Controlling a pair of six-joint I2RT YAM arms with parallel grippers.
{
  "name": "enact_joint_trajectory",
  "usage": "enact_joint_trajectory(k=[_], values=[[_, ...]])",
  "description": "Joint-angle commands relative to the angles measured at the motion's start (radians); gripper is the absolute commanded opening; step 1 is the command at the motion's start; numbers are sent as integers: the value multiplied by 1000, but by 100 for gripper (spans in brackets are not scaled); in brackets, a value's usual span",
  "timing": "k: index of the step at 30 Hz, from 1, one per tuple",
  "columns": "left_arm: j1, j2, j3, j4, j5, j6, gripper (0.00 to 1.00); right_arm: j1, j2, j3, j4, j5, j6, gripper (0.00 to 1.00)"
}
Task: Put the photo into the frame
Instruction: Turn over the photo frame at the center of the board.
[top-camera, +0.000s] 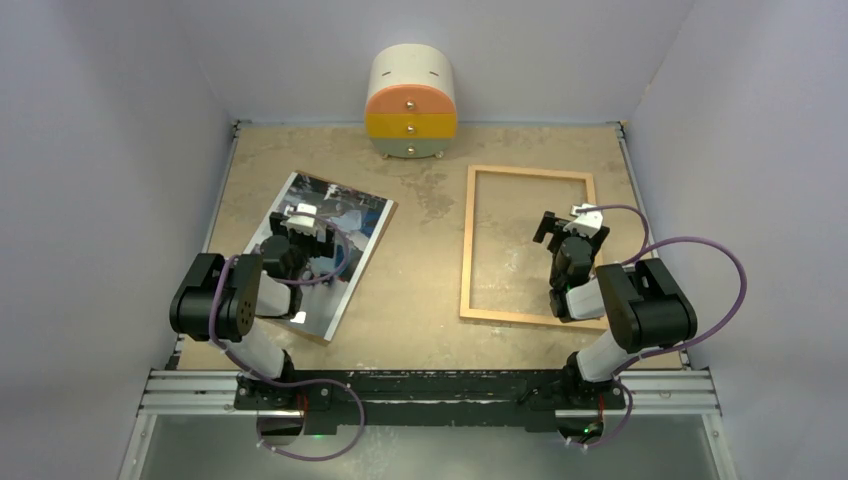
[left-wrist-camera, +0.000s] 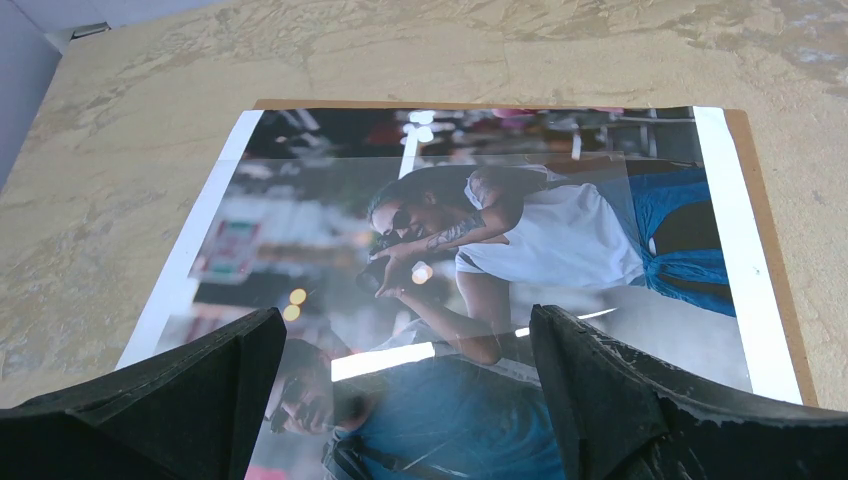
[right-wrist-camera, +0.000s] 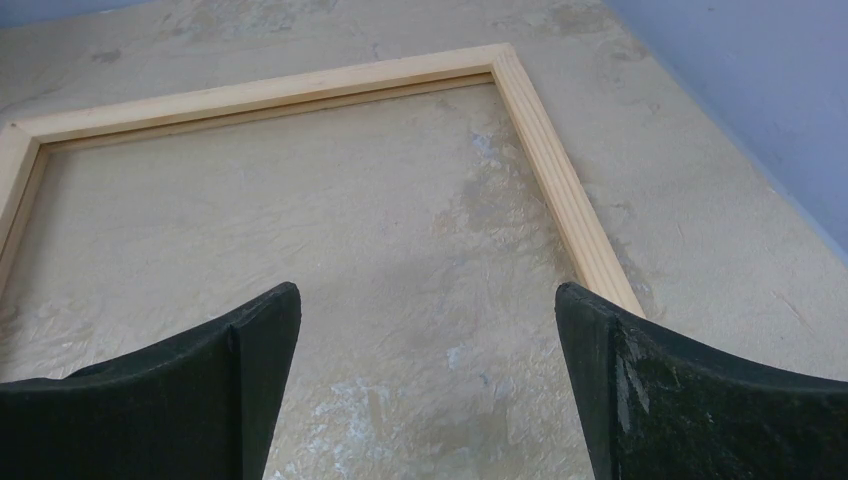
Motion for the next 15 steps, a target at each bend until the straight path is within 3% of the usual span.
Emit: enact_joint_trajectory(k=[1, 15], values=[[-4, -12, 5, 36, 6, 7, 100, -3, -2, -2, 46, 3, -13, 99], [22, -56, 24, -18, 12, -23, 100, -3, -2, -2, 43, 1, -12, 99]])
